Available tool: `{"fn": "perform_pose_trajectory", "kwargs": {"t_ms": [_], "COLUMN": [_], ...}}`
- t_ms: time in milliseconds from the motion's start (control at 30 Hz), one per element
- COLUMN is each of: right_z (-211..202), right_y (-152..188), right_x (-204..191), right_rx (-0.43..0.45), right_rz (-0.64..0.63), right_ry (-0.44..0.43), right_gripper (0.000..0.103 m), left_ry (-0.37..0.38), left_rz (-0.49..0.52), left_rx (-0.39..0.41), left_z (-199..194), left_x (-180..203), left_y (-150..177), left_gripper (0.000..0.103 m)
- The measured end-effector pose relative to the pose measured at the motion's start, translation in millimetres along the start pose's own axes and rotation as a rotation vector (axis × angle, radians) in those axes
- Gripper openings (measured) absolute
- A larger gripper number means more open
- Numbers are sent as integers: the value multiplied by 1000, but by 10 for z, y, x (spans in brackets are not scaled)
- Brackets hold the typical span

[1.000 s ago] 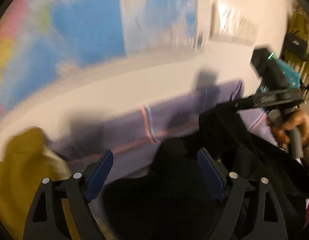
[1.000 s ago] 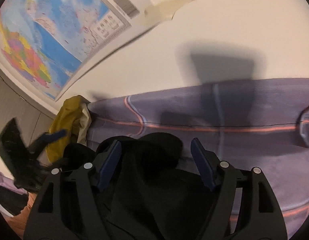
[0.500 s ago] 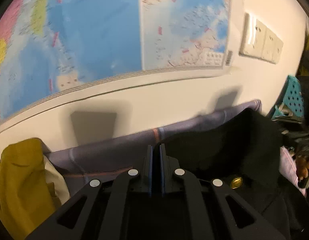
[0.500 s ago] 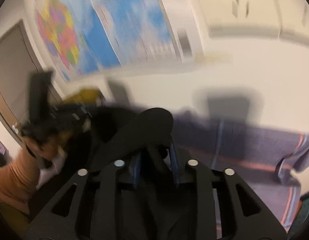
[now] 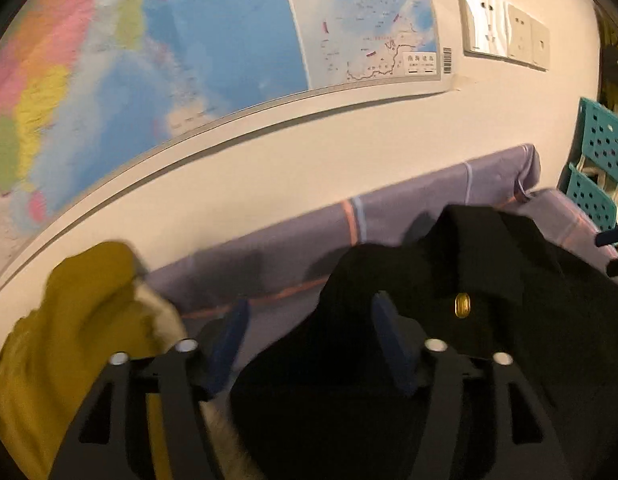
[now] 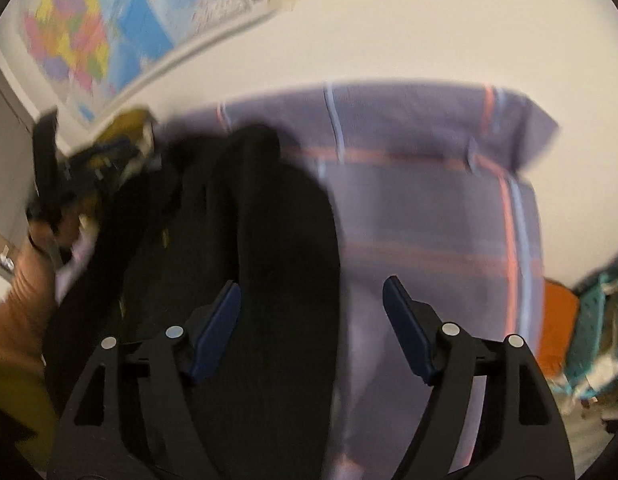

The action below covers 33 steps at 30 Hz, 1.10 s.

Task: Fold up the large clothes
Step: 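Lower the black shirt onto the bed with both grippers, spreading it flat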

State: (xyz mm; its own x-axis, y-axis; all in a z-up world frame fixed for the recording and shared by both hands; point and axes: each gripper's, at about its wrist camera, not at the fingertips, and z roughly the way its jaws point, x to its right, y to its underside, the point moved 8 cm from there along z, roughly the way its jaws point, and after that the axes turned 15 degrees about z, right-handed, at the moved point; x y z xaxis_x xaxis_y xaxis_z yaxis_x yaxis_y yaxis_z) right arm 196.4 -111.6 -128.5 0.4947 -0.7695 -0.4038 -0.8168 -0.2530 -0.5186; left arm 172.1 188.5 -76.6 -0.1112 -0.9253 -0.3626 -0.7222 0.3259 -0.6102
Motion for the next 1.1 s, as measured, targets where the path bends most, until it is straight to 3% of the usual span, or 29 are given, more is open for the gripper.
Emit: {"fn": "perform_pose_trajectory", "kwargs": {"t_ms": [67, 100, 133, 200, 300, 367, 433, 567, 600, 667, 700, 800, 900, 933, 1000, 1067, 1100], "right_z": [-5, 45, 72, 136, -156, -715, -1025, -823, -632, -485, -434, -511, -690, -723, -764, -812, -836], "right_y": [234, 293, 358, 408, 262, -25, -117, 6, 96, 186, 227, 285, 308, 318, 322, 341, 366], "right_x": [-46, -127, -156, -197, -138, 39, 241, 557, 604, 627, 632, 638, 619, 599, 605, 584, 562], "right_rx": [-27, -39, -49, -64, 57, 235, 302, 239, 183, 158, 156, 195, 242, 251, 256, 267, 271], "right_rz": [-13, -20, -30, -21, -35, 35, 93, 114, 168, 194, 202, 238, 264, 268, 261, 264, 267], "right_ry": [4, 0, -3, -5, 63, 98, 137, 323, 310, 297, 306, 266, 212, 203, 190, 175, 163], "right_gripper": [64, 54, 34, 4, 4, 4, 4, 4, 5, 8, 16, 37, 49, 50, 50, 50, 51], "left_ry": [28, 35, 36, 40, 46, 56, 68, 121, 152, 224, 250, 351, 425, 440, 440, 405, 374], "left_rz": [-12, -18, -24, -53, -107, -129, -133, -125, -127, -137, -135, -135, -97, -77, -18, 36, 60], "left_rx": [-5, -10, -17, -41, -68, -69, -69, -95, -106, -127, -131, -119, -86, -82, -101, -151, -179], "left_z": [-117, -194, -209, -231, -211, -289, -309, -309, -301, -324, -355, -557, -831, -899, -963, -920, -882], "left_x": [-28, -5, -11, -20, -23, -100, -53, 70, 130, 238, 300, 533, 836, 946, 1184, 1329, 1362], "left_y": [135, 210, 259, 377, 485, 615, 648, 725, 737, 777, 799, 860, 952, 975, 1059, 1174, 1237], "left_gripper": [68, 69, 70, 71, 71, 70, 72, 75, 75, 75, 75, 75, 79, 84, 84, 68, 36]}}
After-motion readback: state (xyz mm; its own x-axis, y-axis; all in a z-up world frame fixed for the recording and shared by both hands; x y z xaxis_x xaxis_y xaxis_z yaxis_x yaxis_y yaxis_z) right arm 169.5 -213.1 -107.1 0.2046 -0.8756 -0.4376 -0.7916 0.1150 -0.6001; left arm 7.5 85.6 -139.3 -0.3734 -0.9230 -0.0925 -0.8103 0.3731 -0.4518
